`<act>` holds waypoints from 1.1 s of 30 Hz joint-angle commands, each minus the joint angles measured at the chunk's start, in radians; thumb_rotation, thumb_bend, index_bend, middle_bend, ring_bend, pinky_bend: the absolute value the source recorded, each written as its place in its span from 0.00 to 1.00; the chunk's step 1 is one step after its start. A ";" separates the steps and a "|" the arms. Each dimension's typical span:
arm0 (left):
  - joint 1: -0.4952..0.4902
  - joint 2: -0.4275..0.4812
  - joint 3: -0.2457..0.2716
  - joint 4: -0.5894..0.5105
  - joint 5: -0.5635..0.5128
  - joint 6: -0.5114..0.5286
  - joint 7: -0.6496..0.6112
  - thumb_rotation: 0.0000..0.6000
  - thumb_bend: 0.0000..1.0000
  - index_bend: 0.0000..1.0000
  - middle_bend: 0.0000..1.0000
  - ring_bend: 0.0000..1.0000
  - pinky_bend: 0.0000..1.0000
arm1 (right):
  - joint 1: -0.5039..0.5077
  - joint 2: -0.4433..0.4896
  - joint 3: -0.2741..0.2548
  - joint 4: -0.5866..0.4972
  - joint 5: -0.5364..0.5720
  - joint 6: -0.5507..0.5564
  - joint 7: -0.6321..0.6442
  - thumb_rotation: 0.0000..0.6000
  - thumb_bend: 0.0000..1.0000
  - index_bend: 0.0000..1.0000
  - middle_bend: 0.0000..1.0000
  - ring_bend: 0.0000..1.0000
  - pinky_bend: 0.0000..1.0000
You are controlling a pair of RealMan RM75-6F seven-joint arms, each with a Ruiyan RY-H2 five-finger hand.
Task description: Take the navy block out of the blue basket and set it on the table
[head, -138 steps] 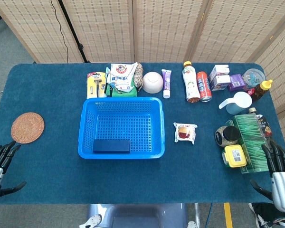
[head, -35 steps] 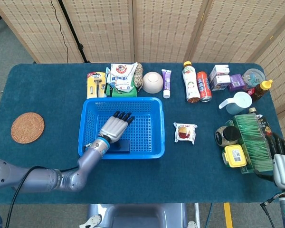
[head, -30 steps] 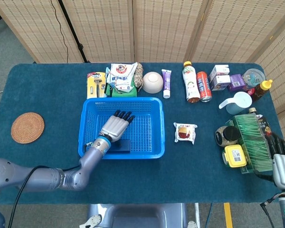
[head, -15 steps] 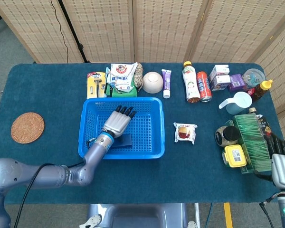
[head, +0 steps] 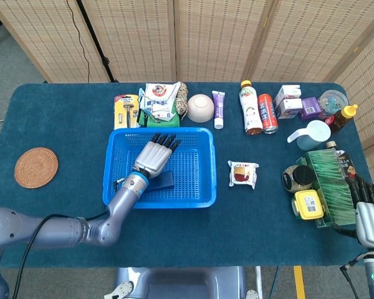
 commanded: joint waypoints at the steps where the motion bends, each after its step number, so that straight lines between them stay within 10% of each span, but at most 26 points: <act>1: 0.020 0.087 0.008 -0.125 -0.019 0.011 0.010 1.00 0.00 0.00 0.00 0.00 0.00 | -0.002 0.002 -0.003 -0.002 -0.007 0.004 0.004 1.00 0.00 0.00 0.00 0.00 0.00; 10: 0.004 0.166 0.035 -0.273 -0.137 0.049 0.073 1.00 0.00 0.00 0.00 0.00 0.00 | -0.007 0.009 -0.013 -0.009 -0.032 0.012 0.016 1.00 0.00 0.00 0.00 0.00 0.00; 33: -0.025 0.006 0.044 -0.107 -0.230 0.035 0.087 1.00 0.00 0.00 0.00 0.00 0.00 | 0.001 0.007 -0.015 0.000 -0.025 -0.004 0.020 1.00 0.00 0.00 0.00 0.00 0.00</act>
